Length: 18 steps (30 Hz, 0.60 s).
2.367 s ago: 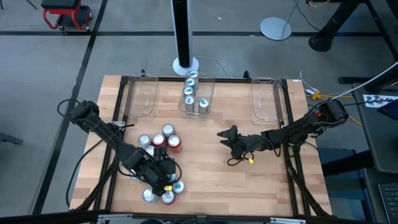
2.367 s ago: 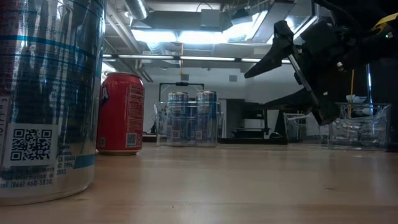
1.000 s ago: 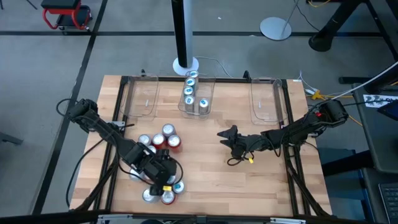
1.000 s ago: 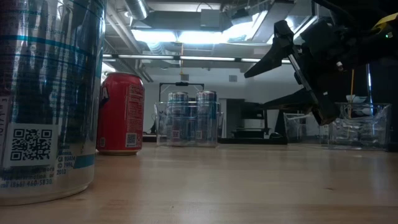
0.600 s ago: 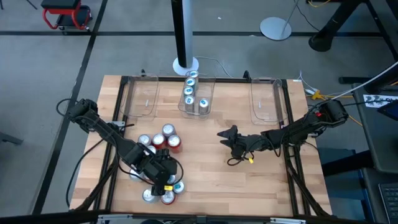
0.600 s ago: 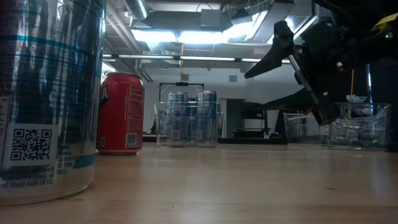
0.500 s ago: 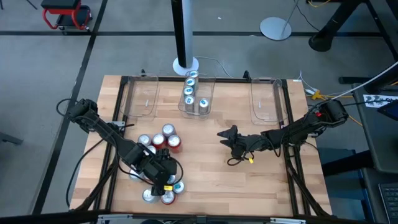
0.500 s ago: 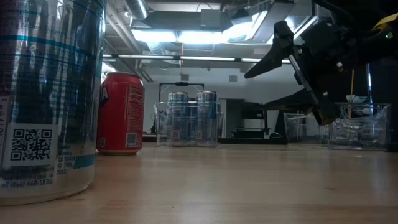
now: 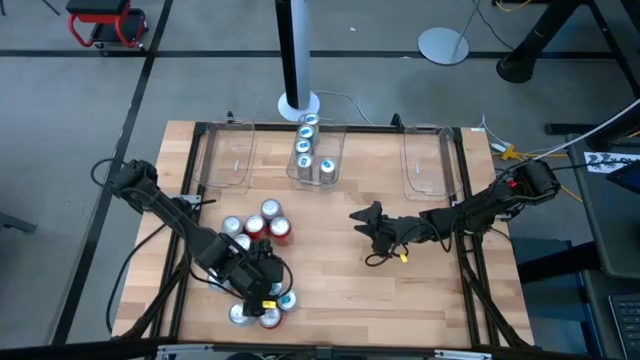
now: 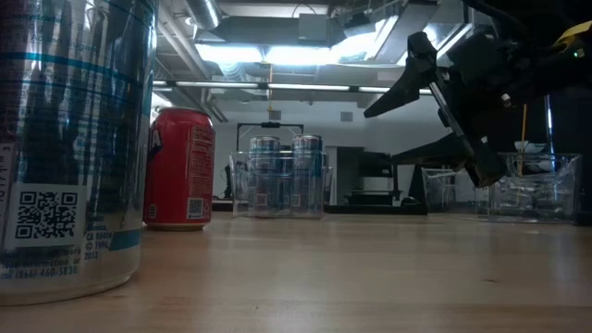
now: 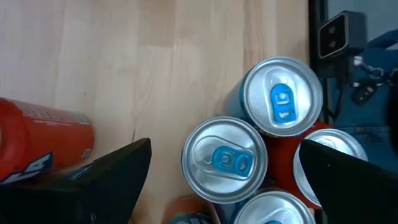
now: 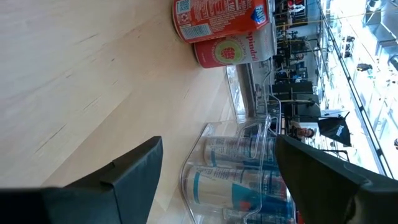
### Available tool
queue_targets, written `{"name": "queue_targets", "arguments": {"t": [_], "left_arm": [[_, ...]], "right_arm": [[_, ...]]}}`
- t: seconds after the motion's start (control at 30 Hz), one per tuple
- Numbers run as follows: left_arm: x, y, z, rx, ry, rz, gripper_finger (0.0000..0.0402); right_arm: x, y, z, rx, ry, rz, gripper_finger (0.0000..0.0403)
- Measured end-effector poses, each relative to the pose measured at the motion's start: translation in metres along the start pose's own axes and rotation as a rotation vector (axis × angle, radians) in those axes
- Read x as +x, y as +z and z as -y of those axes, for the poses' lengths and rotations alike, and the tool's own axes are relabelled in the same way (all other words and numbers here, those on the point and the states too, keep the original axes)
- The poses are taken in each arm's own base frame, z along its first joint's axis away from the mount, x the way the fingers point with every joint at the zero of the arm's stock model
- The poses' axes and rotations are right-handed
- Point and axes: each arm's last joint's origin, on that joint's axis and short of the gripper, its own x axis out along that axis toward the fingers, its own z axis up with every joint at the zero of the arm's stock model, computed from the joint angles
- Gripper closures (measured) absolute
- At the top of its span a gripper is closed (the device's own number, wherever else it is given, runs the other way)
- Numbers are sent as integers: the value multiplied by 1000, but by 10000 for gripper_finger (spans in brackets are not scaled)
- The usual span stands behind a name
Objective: Sort soda cans
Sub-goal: Put the blue soda can into the middle transparent bin
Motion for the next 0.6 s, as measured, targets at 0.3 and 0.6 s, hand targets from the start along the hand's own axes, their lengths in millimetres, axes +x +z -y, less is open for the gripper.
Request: {"name": "queue_targets", "arguments": {"t": [0.3,0.6], "left_arm": [[16,-4,1,-5,45,-60,9],[30,-6,1,5,72,-114,9]], "right_arm": [[0,0,0,3,0,0,93],[0,0,0,4,-1,0,93]]}}
